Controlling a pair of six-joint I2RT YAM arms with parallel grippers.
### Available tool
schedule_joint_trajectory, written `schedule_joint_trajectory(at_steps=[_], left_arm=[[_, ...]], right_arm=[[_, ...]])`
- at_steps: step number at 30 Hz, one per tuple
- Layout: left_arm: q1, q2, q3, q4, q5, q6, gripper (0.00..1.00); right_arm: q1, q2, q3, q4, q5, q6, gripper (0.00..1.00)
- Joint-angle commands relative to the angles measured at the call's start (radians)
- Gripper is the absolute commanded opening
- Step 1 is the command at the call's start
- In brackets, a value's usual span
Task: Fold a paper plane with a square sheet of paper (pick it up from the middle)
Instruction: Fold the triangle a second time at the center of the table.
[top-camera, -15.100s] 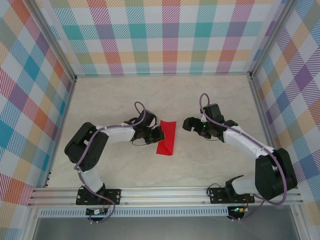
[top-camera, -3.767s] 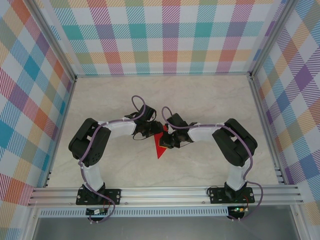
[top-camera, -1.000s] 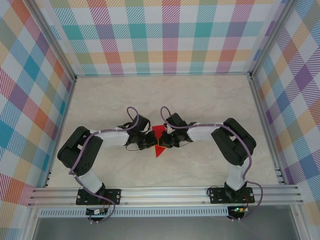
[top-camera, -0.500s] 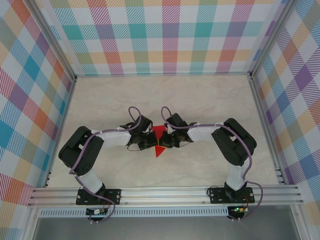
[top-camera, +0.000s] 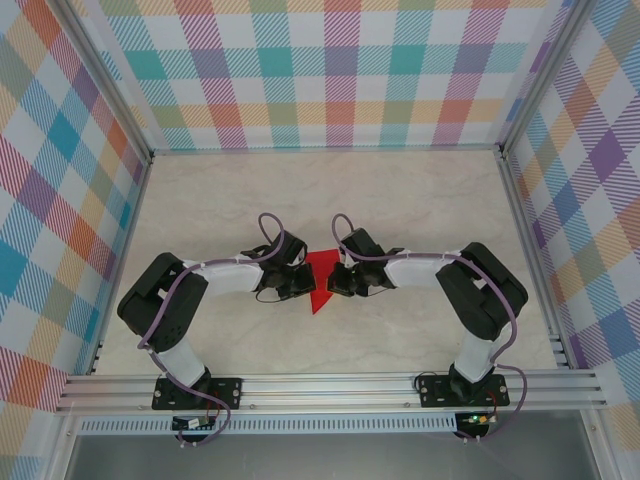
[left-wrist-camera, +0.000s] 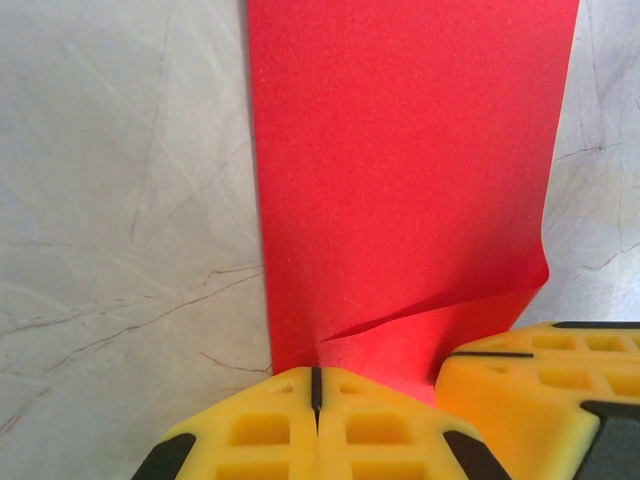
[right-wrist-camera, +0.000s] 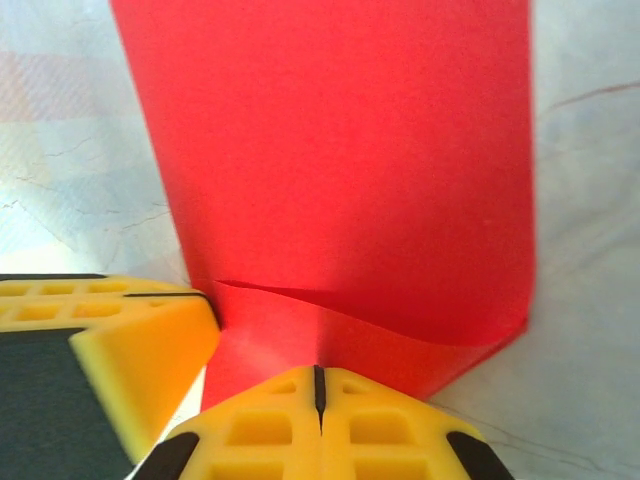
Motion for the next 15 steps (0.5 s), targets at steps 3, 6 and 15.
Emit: schedule_joint_trajectory(at_steps=[3,6,15], left_arm=[[-0.016,0.005,-0.008,-0.081,-0.062,0.004,0.00],[-0.016,0.002,-0.009,-0.084,-0.065,0.006,0.00],[-0.017,0.005,-0.002,-0.090,-0.067,0.008,0.00]], right_arm=[[-0.013,-0.002,-0.018,0.014,0.011,0.012,0.03],[-0.017,0.006,-0.017,0.012,0.011,0.013,0.03],[-0.024,-0.024,0.001,0.002,-0.002,0.011,0.03]])
